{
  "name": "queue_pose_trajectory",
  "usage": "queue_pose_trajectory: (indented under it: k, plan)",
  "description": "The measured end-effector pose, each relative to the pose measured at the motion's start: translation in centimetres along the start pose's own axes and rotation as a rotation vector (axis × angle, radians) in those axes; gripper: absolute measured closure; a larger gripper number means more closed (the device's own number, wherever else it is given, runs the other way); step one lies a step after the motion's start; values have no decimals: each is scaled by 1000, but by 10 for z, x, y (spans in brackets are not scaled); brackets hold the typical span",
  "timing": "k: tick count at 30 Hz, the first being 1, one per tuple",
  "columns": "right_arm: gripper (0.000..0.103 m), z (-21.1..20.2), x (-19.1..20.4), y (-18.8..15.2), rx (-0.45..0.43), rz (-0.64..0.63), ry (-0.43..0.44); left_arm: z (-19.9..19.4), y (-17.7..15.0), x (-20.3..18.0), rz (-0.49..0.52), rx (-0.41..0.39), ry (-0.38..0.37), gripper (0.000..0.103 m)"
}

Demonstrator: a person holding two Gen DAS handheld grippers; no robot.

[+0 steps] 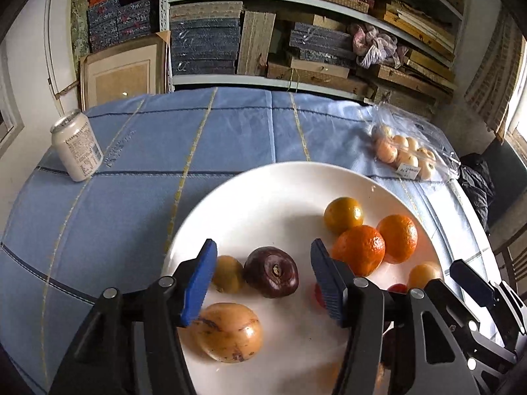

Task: Organize fruits
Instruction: 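Carry both fruits over the white plate and open both grippers, then withdraw both open grippers from the plate toward the fruit pile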

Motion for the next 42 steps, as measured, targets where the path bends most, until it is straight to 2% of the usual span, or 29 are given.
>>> queue_pose_trajectory:
  k: [1,2,6,8,10,11,14,18,22,25,27,30,35,37,40,42]
  plan:
    - [40,-4,0,1,-12,3,4,-2,1,1,-4,-4,-1,43]
    - [37,-7,0,2,-21,5,7,-5,2,3,-11,-8,-3,41]
    - [37,-28,1,12,-89,15,17,-22,8,11,-40,-43,12,25]
    - [35,-48,0,19,-169,48,40,-32,12,13,-49,-68,19,24]
    - [23,-65,1,24,-223,66,65,-44,14,14,-54,-91,16,23]
    - [20,-76,3,26,-255,65,75,-51,16,14,-56,-106,13,20]
    - [17,-91,11,30,-286,46,91,-72,17,10,-54,-147,15,11]
    - [10,-107,19,32,-319,7,91,-97,7,2,-39,-177,11,10]
    - [8,-123,13,38,-334,89,161,-117,-14,-6,46,-165,20,10]
    - [6,-138,12,39,-347,151,234,-136,-46,-4,105,-177,31,10]
    - [5,-150,17,39,-362,159,272,-145,-72,3,100,-184,44,7]
    - [5,-170,29,33,-365,128,295,-153,-114,18,34,-190,36,6]
    - [5,-193,42,-15,-349,45,259,-154,-160,36,-79,-154,-15,6]
    - [5,-196,35,-53,-371,9,165,-152,-172,37,-96,-146,-23,6]
    - [5,-190,23,-105,-324,-48,65,-155,-183,26,-45,-164,3,6]
    - [5,-186,17,-126,-283,-52,63,-156,-187,13,28,-177,42,6]
Point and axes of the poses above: each gripper's, at about its wrist camera, not at the fingertips, and z roughly the way its jaws point, x to its left, y to its top, the point moved 4 cm from there along z, roughly the way its jaws point, and after that the axes turned 9 degrees about z, right-handed, at the moved point
